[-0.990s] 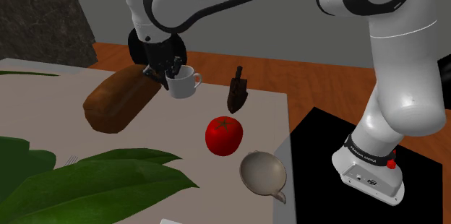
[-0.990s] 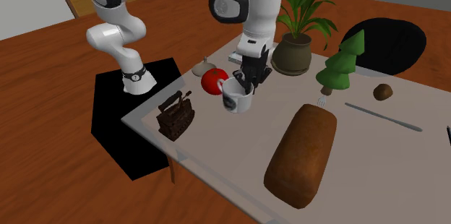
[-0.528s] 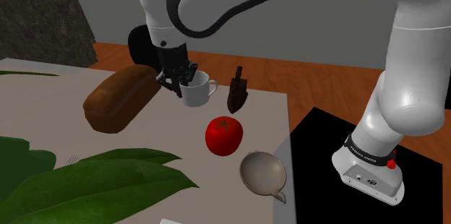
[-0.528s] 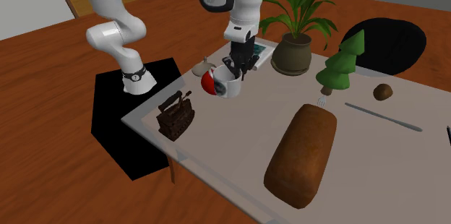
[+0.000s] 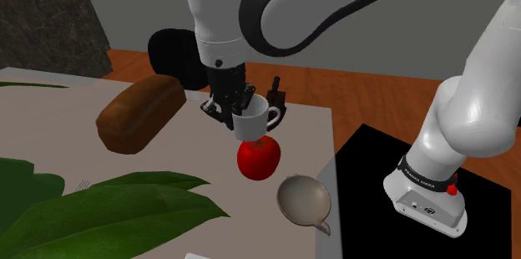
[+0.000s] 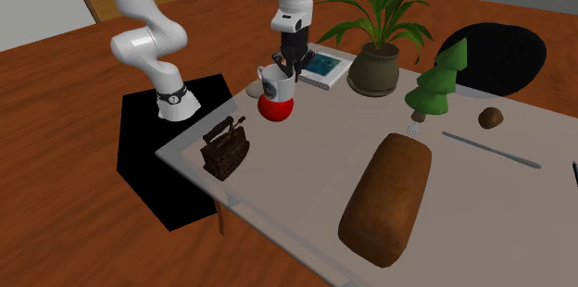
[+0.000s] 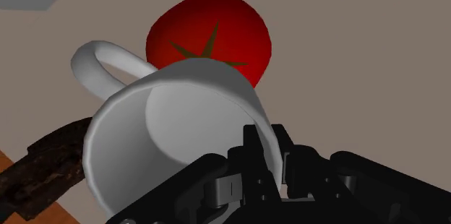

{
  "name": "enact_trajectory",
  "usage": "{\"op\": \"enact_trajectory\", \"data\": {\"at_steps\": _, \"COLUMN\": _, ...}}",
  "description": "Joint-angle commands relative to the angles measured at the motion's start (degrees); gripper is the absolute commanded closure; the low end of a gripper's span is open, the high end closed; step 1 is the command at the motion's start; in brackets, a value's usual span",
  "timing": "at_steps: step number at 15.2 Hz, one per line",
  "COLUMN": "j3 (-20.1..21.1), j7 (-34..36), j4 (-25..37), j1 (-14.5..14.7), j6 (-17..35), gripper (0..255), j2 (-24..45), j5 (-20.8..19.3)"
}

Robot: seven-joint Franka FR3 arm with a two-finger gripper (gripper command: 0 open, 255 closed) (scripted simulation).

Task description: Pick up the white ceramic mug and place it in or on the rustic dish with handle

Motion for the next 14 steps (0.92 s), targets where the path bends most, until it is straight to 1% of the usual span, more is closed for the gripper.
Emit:
{"op": "enact_trajectory", "data": {"at_steps": 1, "j3": 0.8, "j7": 0.79, "j4": -4.07, "j1": 0.79, "j6": 0.78, "gripper": 255, "j2": -3.81, "j5": 2.16}}
{"op": "enact_trajectory", "data": {"at_steps": 7, "j3": 2.66, "j7": 2.79, "j4": -12.77, "j1": 4.25, "j6": 0.66, "gripper": 255, "j2": -14.01, "j5": 8.47}}
{"op": "enact_trajectory", "data": {"at_steps": 14, "j3": 4.96, "j7": 6.66, "j4": -19.78, "j1": 10.12, "j6": -1.51, "gripper": 255, "j2": -24.41, "j5": 15.37}}
